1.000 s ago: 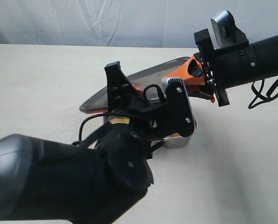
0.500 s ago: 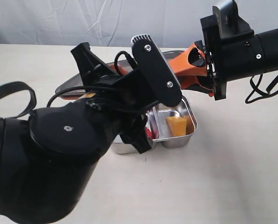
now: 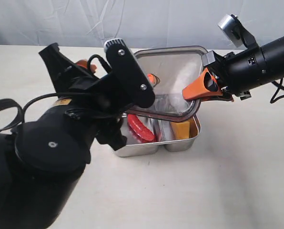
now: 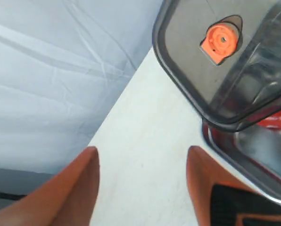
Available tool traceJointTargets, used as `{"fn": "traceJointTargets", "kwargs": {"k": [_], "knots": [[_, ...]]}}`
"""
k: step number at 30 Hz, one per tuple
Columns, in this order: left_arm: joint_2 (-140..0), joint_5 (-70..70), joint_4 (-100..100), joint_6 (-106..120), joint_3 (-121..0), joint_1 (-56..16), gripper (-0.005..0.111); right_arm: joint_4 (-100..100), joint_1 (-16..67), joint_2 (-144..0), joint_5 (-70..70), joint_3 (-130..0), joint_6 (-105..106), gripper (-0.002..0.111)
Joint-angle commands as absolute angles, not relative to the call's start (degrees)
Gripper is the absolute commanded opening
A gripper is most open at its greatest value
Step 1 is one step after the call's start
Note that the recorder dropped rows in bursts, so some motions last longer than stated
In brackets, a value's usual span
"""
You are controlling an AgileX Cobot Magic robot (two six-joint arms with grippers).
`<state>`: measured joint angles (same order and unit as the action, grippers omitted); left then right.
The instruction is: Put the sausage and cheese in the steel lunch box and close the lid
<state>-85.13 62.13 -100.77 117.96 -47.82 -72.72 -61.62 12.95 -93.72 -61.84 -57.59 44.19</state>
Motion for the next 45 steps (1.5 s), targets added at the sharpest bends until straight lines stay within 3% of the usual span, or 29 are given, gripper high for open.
{"fn": "traceJointTargets", "kwargs": {"k": [1,16,24,29,35,45], "knots": [[-84.67,64.82,-99.95,116.69,-44.78,-72.60,0.053,-60.63,12.65,-93.50,-62.48,-60.68,45.20,-0.001],[-84.19,67.81,-99.95,114.21,-42.50,-72.60,0.053,-60.06,12.65,-94.60,-63.54,-60.99,46.51,-0.001],[-75.05,67.42,-99.95,109.12,-41.14,-71.59,0.047,-62.40,12.51,-94.60,-67.86,-60.99,49.00,-0.001],[-62.46,60.42,-99.95,103.75,-37.62,-67.21,0.047,-63.74,8.67,-95.12,-69.96,-62.56,49.53,-0.001],[-50.92,38.85,-99.95,100.03,-33.73,-59.12,0.040,-61.06,6.67,-101.38,-69.96,-67.68,50.36,-0.001],[-48.98,19.20,-99.95,94.84,-27.14,-41.13,0.038,-57.86,6.82,-107.94,-69.96,-69.34,49.01,-0.001]]}}
